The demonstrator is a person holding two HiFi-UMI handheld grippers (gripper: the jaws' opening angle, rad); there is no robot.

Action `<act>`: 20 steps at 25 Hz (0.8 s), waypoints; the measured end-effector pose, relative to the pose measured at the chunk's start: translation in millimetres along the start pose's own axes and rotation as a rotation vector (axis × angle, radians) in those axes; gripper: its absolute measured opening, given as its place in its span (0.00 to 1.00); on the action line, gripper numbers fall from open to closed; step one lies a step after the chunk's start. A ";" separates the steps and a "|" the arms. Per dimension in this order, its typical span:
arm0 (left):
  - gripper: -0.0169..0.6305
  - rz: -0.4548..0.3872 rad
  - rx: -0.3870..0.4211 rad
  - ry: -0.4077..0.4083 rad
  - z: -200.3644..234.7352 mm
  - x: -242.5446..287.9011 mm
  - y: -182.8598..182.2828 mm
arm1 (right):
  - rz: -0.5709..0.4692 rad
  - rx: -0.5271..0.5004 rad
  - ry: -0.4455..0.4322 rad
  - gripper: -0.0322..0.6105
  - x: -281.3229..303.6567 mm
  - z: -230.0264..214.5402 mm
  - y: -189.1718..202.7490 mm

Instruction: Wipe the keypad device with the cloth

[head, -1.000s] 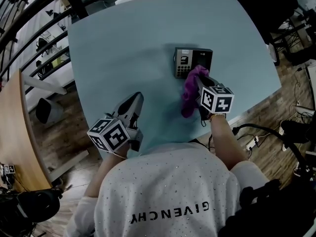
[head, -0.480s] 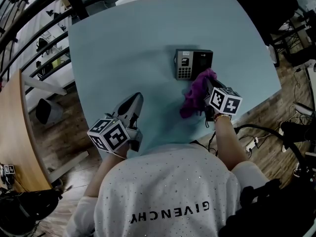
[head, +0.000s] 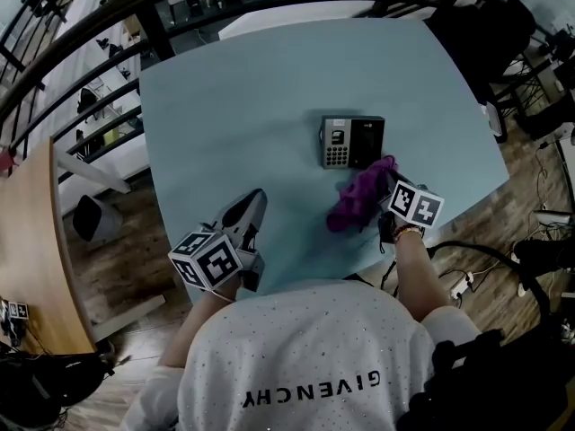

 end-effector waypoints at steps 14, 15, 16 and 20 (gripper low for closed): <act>0.04 -0.117 0.083 -0.014 -42.9 -33.2 -45.2 | -0.238 0.133 -0.350 0.09 -95.2 62.6 -83.4; 0.04 -0.130 0.108 -0.008 -46.6 -35.3 -52.9 | -0.254 0.106 -0.368 0.09 -100.5 73.4 -88.9; 0.04 -0.143 0.135 -0.004 -49.7 -37.5 -61.4 | -0.270 0.079 -0.386 0.09 -105.6 84.4 -93.2; 0.04 -0.145 0.199 -0.018 -58.3 -46.3 -86.1 | -0.286 -0.020 -0.419 0.09 -127.3 120.3 -97.4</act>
Point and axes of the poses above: the fingertips, and each gripper's own axes: x forward along the fingers, z to its left, y out of its underside, the point moved 1 cm from there along -x, backward along the fingers, and after that the axes turned 14 degrees about x, right-handed, at the moved point
